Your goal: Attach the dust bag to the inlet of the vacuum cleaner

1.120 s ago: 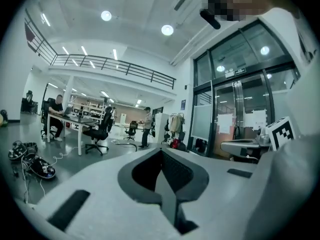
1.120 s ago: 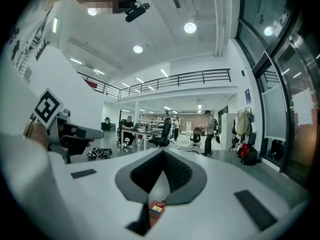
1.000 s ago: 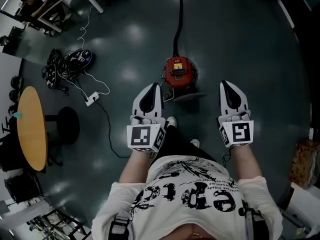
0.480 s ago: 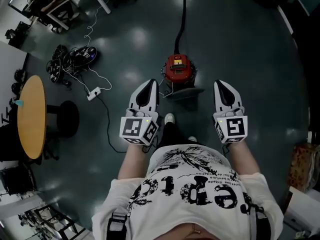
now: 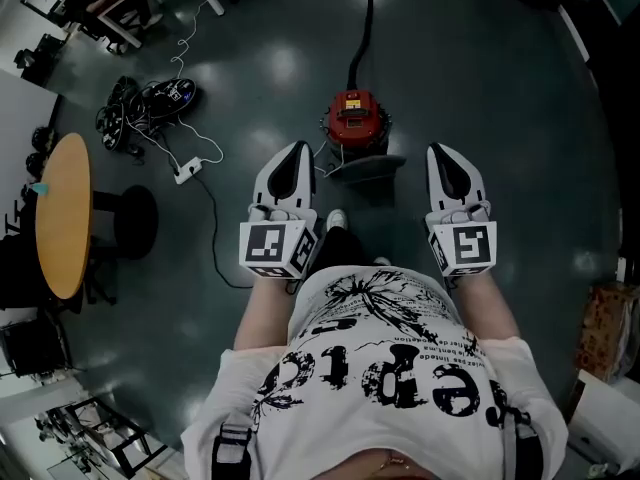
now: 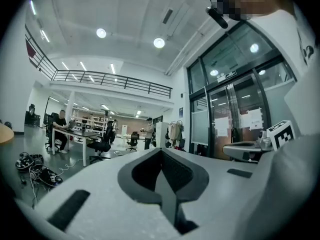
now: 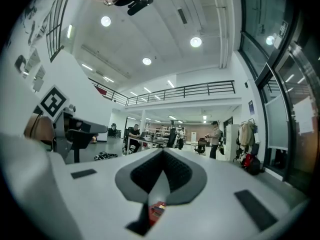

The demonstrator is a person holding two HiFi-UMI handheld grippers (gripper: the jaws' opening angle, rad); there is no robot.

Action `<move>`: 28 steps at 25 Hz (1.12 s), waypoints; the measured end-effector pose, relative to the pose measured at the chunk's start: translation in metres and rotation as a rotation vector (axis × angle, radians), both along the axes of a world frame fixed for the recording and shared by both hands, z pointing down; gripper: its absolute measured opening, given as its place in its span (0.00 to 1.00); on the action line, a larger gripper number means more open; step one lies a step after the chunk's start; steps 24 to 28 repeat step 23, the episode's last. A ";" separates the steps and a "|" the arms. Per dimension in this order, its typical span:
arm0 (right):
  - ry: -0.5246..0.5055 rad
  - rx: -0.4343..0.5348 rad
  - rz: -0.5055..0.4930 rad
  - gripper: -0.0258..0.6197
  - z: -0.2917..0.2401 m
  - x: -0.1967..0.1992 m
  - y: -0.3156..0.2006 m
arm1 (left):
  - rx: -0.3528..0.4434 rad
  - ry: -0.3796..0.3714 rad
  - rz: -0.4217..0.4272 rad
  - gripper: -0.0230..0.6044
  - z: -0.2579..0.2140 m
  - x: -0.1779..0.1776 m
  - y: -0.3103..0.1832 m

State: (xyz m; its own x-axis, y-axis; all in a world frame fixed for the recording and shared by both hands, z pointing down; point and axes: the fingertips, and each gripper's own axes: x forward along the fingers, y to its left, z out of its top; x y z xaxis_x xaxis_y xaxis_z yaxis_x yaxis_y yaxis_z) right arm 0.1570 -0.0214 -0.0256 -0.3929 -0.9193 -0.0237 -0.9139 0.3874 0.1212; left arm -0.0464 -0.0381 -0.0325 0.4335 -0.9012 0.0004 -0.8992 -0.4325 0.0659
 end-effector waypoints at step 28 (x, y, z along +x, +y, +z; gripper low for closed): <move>0.013 -0.049 0.026 0.04 0.015 0.017 0.004 | -0.008 -0.051 0.015 0.04 0.018 0.014 0.002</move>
